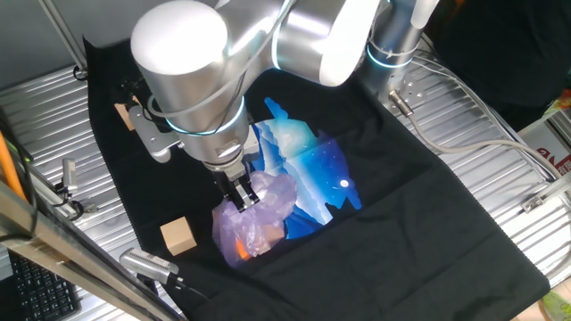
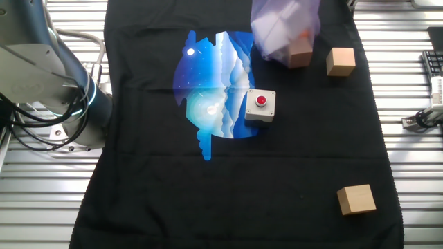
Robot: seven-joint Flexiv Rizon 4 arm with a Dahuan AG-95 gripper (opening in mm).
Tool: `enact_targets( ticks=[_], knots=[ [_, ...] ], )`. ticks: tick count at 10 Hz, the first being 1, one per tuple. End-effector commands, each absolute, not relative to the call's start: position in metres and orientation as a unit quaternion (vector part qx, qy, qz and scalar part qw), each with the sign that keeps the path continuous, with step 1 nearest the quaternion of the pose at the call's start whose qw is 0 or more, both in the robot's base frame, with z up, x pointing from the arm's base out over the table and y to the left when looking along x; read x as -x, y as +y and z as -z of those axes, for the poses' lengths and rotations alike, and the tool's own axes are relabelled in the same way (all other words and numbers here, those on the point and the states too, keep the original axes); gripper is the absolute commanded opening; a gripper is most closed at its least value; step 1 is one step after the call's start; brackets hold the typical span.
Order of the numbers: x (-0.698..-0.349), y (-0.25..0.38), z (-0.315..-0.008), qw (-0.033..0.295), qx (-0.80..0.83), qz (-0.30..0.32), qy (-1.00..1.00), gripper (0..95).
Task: Pick up a bag of things
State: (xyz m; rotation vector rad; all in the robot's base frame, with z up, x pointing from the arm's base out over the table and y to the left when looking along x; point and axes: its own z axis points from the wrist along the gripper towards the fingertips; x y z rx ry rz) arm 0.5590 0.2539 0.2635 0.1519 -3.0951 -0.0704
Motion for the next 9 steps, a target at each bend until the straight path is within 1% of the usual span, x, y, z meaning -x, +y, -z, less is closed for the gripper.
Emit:
enact_targets(
  ticks=[1, 9],
  knots=[
    [-0.561, 0.254, -0.27, 0.024, -0.049, 0.022, -0.998, 0.0],
    [-0.56, 0.251, -0.291, 0.028, -0.05, 0.024, -0.998, 0.0]
  ],
)
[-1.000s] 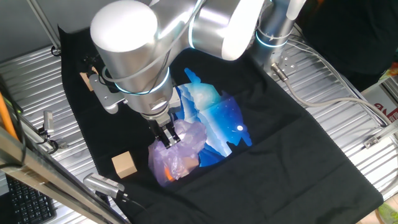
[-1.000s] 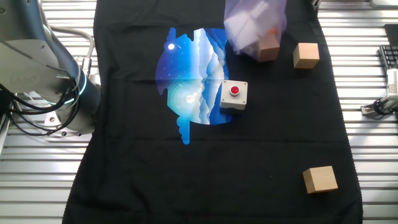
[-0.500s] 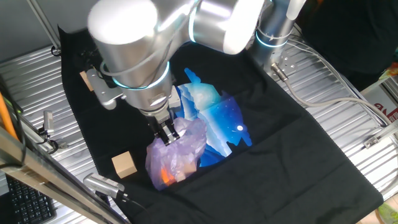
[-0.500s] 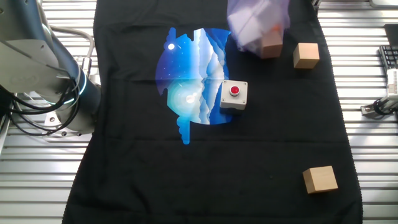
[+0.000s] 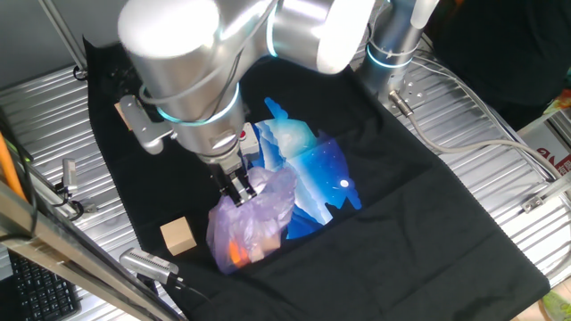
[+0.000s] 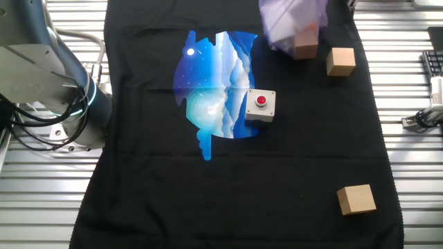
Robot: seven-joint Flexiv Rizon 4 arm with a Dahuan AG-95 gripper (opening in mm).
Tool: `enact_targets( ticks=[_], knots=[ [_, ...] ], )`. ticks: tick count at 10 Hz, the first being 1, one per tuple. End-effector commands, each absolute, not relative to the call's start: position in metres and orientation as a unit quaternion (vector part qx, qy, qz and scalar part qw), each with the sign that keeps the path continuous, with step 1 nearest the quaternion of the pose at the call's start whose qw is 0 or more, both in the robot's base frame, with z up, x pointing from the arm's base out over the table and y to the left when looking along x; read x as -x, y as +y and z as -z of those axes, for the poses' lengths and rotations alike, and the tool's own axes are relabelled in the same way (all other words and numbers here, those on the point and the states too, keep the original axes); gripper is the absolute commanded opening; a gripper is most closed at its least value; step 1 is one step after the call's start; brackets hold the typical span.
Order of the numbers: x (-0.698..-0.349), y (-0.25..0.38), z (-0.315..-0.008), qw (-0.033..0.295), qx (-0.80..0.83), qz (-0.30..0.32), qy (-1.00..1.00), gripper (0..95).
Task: Pick up a bag of things
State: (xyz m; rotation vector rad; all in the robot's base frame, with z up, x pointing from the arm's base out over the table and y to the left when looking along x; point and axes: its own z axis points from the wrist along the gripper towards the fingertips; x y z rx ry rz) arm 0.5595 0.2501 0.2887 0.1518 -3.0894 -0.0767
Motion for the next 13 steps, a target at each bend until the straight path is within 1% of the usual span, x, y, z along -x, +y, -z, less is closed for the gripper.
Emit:
enact_targets(
  ticks=[1, 4, 8, 12, 13],
  knots=[
    [-0.559, 0.25, -0.294, 0.028, -0.049, 0.024, -0.998, 0.0],
    [-0.555, 0.247, -0.3, 0.027, -0.05, 0.023, -0.998, 0.0],
    [-0.554, 0.247, -0.3, 0.024, -0.051, 0.02, -0.998, 0.0],
    [-0.549, 0.244, -0.298, 0.002, -0.051, 0.006, -0.999, 0.0],
    [-0.545, 0.242, -0.295, -0.01, -0.054, 0.002, -0.999, 0.0]
  ],
)
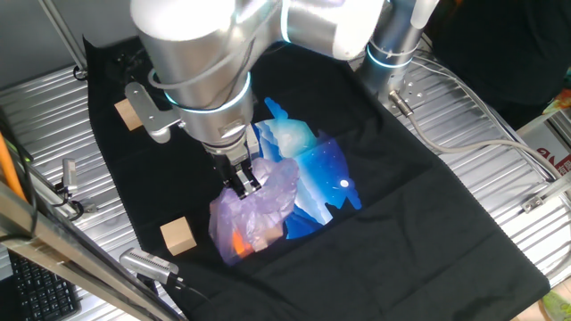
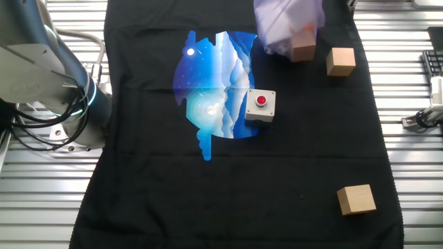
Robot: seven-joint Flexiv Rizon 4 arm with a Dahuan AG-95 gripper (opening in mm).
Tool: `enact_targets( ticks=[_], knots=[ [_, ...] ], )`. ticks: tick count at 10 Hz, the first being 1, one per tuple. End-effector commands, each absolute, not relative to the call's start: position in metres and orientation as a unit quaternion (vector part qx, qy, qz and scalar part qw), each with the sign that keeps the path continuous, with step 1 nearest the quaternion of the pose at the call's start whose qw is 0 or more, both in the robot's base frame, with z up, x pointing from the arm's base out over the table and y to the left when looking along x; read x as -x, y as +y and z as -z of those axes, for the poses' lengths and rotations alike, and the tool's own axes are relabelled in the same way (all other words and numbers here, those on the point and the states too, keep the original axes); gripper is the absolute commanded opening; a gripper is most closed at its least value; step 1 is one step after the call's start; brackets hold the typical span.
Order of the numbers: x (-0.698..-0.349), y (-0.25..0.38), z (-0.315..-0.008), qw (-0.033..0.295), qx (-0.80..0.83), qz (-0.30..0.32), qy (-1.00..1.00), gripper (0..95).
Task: Pick up a bag of things
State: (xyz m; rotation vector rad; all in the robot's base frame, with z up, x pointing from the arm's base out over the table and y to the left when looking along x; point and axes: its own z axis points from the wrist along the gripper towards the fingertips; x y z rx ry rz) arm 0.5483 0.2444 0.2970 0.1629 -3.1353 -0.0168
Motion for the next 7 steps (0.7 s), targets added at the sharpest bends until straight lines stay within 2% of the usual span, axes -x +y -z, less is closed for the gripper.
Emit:
enact_targets(
  ticks=[1, 7],
  knots=[
    [-0.5418, 0.2409, -0.2934, -0.015, -0.053, 0.002, -0.998, 0.0],
    [-0.5346, 0.2379, -0.289, -0.018, -0.053, 0.0, -0.998, 0.0]
  ],
)
